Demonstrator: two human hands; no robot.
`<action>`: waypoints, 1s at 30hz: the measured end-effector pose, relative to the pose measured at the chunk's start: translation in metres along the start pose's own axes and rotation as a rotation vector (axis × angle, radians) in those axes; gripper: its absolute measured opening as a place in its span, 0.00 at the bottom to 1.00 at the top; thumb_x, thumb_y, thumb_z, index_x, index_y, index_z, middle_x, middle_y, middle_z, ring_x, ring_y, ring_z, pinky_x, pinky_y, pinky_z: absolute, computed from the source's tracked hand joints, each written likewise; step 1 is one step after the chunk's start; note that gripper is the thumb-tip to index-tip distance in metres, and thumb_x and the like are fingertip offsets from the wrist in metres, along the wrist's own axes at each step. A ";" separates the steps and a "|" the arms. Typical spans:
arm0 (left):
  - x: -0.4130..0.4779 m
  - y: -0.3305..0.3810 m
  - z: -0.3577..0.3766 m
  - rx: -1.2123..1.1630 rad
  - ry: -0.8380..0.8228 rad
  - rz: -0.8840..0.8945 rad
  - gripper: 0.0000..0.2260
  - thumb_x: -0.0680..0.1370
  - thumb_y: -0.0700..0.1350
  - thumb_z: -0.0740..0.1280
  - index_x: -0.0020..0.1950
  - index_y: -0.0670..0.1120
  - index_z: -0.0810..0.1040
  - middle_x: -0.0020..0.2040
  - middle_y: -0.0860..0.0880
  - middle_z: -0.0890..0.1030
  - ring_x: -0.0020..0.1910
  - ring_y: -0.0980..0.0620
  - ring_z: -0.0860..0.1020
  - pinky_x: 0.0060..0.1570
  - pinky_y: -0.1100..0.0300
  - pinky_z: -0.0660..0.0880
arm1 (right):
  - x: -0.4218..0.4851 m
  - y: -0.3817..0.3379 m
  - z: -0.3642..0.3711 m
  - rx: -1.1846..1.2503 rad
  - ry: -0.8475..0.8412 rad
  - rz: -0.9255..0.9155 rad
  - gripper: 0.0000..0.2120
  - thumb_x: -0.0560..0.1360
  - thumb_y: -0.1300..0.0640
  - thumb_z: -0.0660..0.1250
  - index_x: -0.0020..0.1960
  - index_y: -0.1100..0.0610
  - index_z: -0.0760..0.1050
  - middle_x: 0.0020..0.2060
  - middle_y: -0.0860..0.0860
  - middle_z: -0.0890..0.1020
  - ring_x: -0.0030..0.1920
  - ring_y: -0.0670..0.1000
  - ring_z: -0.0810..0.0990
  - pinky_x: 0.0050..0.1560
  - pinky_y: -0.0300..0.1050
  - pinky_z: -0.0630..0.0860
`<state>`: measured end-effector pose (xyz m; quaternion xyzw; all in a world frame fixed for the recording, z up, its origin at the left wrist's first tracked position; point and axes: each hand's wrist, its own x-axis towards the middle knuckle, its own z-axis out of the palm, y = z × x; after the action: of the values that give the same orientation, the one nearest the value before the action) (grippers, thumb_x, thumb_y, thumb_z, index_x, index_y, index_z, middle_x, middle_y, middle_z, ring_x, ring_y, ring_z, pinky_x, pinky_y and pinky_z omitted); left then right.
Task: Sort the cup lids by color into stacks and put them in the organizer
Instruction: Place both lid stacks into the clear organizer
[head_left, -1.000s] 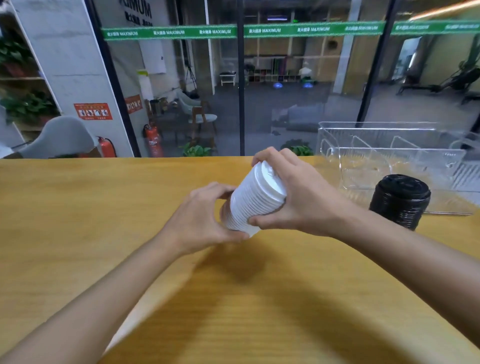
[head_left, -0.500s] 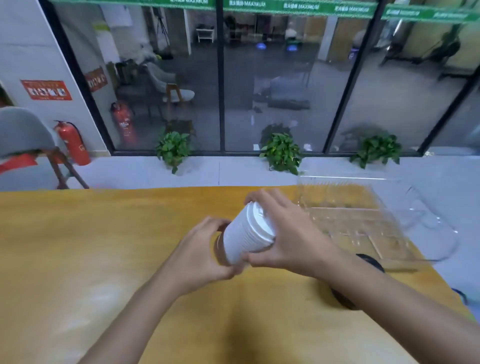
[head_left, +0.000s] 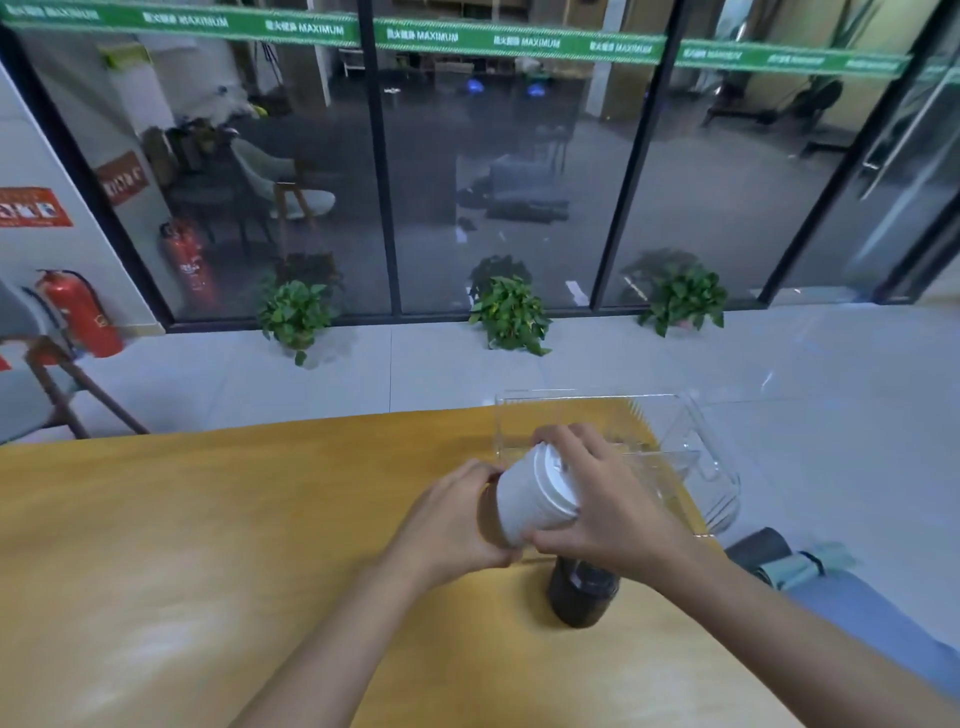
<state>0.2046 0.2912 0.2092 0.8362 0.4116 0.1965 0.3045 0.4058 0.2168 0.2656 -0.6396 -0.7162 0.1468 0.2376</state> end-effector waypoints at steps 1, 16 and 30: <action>0.007 0.005 0.007 0.006 -0.013 0.008 0.38 0.62 0.56 0.82 0.71 0.57 0.74 0.64 0.60 0.77 0.64 0.55 0.78 0.62 0.54 0.75 | -0.001 0.009 -0.003 -0.008 0.001 0.016 0.39 0.62 0.48 0.78 0.70 0.43 0.66 0.57 0.45 0.68 0.53 0.49 0.72 0.52 0.44 0.76; 0.078 -0.011 0.078 0.220 0.015 -0.057 0.40 0.65 0.65 0.79 0.75 0.57 0.71 0.81 0.57 0.59 0.85 0.55 0.51 0.81 0.40 0.41 | 0.036 0.078 0.013 -0.008 -0.020 0.219 0.36 0.64 0.42 0.78 0.68 0.42 0.66 0.58 0.44 0.67 0.52 0.52 0.76 0.48 0.51 0.81; 0.074 -0.036 0.081 0.184 -0.078 -0.139 0.51 0.66 0.72 0.72 0.85 0.60 0.55 0.84 0.61 0.35 0.83 0.59 0.31 0.82 0.38 0.39 | 0.061 0.101 0.062 -0.194 -0.192 0.206 0.34 0.69 0.38 0.76 0.68 0.44 0.63 0.61 0.48 0.68 0.55 0.57 0.80 0.45 0.48 0.76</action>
<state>0.2747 0.3399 0.1312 0.8370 0.4727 0.1038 0.2552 0.4544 0.2970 0.1704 -0.7127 -0.6770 0.1608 0.0889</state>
